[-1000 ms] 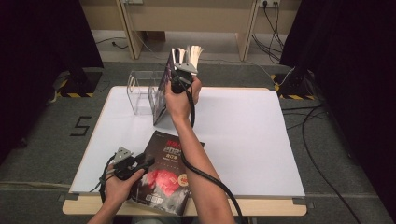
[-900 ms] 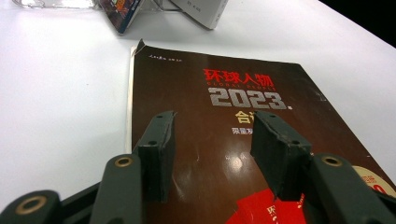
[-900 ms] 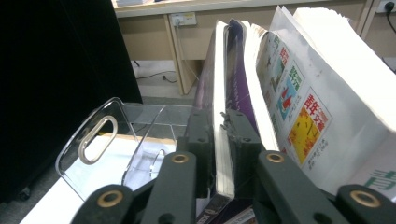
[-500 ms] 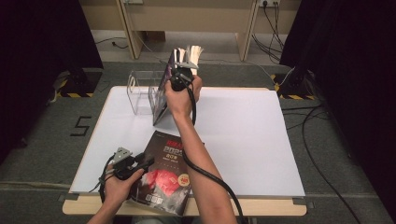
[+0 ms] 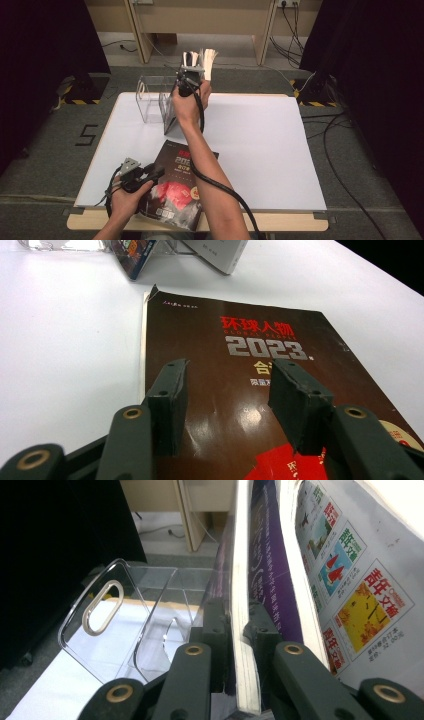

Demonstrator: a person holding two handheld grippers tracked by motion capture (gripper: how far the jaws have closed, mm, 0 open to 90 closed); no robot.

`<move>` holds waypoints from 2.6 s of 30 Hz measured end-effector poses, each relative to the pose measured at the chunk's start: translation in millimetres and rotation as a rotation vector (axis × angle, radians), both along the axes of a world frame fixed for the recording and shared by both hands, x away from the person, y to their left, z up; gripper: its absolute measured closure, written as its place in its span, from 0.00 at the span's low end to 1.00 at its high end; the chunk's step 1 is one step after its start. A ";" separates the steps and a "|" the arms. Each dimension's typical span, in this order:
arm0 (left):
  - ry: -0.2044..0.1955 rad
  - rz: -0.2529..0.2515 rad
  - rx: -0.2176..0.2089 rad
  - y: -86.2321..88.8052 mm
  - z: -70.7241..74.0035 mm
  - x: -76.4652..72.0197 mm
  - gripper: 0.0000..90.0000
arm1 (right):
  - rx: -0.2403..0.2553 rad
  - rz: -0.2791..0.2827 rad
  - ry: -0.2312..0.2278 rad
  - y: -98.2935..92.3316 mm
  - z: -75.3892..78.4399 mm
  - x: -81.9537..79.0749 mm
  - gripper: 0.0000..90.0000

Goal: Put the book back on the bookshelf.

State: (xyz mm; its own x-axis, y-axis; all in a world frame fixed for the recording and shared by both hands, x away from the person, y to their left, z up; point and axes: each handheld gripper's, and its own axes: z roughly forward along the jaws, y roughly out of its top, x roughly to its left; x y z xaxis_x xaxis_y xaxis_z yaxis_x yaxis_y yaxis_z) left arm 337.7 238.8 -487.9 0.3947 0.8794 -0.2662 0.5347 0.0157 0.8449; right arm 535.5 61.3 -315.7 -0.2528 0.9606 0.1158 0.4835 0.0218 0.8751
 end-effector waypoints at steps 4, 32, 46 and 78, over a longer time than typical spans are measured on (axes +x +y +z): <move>-0.002 -0.002 0.000 -0.5 0.3 0.2 0.55 | 0.015 0.015 -0.013 -2.4 -1.2 0.2 0.93; 0.005 -0.009 0.005 -2.4 -2.2 0.4 0.55 | 0.164 0.047 -0.114 -14.0 4.7 -2.3 0.94; -0.003 -0.006 0.000 -0.1 -1.0 0.5 0.55 | 0.118 0.001 -0.189 3.7 -20.2 -0.7 0.93; -0.017 0.014 0.013 -0.4 -0.1 -1.1 0.50 | 0.151 0.119 -0.106 -34.6 -6.8 -30.6 0.60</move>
